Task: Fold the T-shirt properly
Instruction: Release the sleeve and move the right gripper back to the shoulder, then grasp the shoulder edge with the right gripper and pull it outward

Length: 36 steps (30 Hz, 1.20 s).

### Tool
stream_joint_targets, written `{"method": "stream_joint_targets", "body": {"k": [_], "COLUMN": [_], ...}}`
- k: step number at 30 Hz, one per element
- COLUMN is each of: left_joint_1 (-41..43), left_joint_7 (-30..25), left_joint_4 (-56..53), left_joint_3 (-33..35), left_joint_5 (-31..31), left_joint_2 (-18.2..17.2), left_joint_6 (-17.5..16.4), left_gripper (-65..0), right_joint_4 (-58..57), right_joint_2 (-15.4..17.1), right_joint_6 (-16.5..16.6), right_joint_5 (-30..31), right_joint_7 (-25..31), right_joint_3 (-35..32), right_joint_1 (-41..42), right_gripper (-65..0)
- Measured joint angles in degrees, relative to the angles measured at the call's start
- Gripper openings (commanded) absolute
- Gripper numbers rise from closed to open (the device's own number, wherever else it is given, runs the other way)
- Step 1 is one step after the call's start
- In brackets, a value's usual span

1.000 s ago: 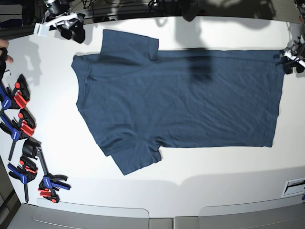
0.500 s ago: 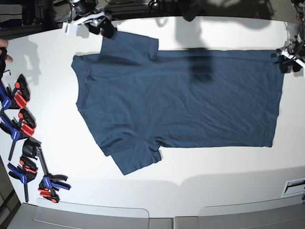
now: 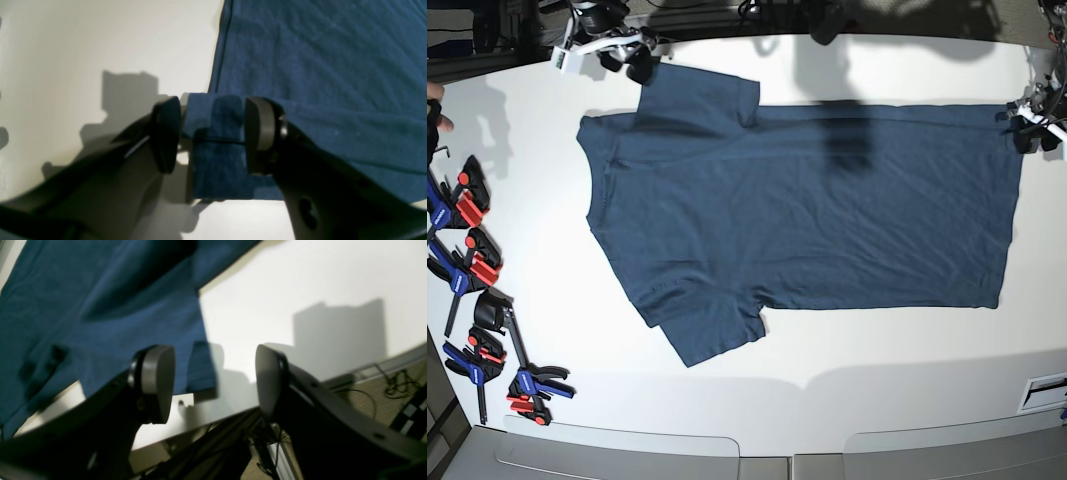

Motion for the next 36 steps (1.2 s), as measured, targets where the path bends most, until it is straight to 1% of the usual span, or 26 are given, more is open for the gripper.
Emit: {"method": "stream_joint_targets", "body": {"k": [3,4,5,8,11,17,21,23,25,27,30,32,36], "left_joint_1": [0.0,0.0,0.0,0.0,0.0,0.0,0.0,0.0,0.0,0.0,0.0,0.0,0.0], "left_joint_7": [0.0,0.0,0.0,0.0,0.0,0.0,0.0,0.0,0.0,0.0,0.0,0.0,0.2], "left_joint_4": [0.0,0.0,0.0,0.0,0.0,0.0,0.0,0.0,0.0,0.0,0.0,0.0,0.0], "left_joint_3": [0.0,0.0,0.0,0.0,0.0,0.0,0.0,0.0,0.0,0.0,0.0,0.0,0.0], "left_joint_5": [0.0,0.0,0.0,0.0,0.0,0.0,0.0,0.0,0.0,0.0,0.0,0.0,0.0], "left_joint_2": [0.0,0.0,0.0,0.0,0.0,0.0,0.0,0.0,0.0,0.0,0.0,0.0,0.0], "left_joint_6": [0.0,0.0,0.0,0.0,0.0,0.0,0.0,0.0,0.0,0.0,0.0,0.0,0.0], "left_gripper": [-36.6,-36.6,-36.6,-36.6,-36.6,-36.6,-36.6,-36.6,-36.6,-36.6,-36.6,-36.6,-36.6], "right_joint_4": [0.0,0.0,0.0,0.0,0.0,0.0,0.0,0.0,0.0,0.0,0.0,0.0,0.0], "right_joint_2": [0.0,0.0,0.0,0.0,0.2,0.1,0.1,0.1,0.1,0.1,0.1,0.1,0.1], "right_joint_6": [-0.2,-1.2,-1.3,-1.3,-1.3,-1.5,-1.5,-1.5,-1.5,-0.9,1.6,2.5,3.5], "right_joint_5": [-4.0,-4.0,-5.2,-5.2,-5.3,-5.3,-5.3,-5.3,-5.2,-5.3,-5.3,-5.3,-5.3], "right_joint_7": [1.0,1.5,1.9,2.2,2.1,1.9,2.9,3.6,4.3,4.3,4.0,3.8,3.7], "right_joint_3": [-3.2,-4.2,-5.0,-6.9,-8.2,-8.7,-8.7,-8.7,-8.7,-8.7,-8.7,-8.7,-8.7], "right_joint_1": [0.0,0.0,0.0,0.0,0.0,0.0,0.0,0.0,0.0,0.3,1.6,2.7,3.9], "right_gripper": [-30.1,-30.1,-30.1,-30.7,-35.7,-46.5,-50.9,-56.1,-65.0,-65.0,-65.0,-65.0,-65.0]}}
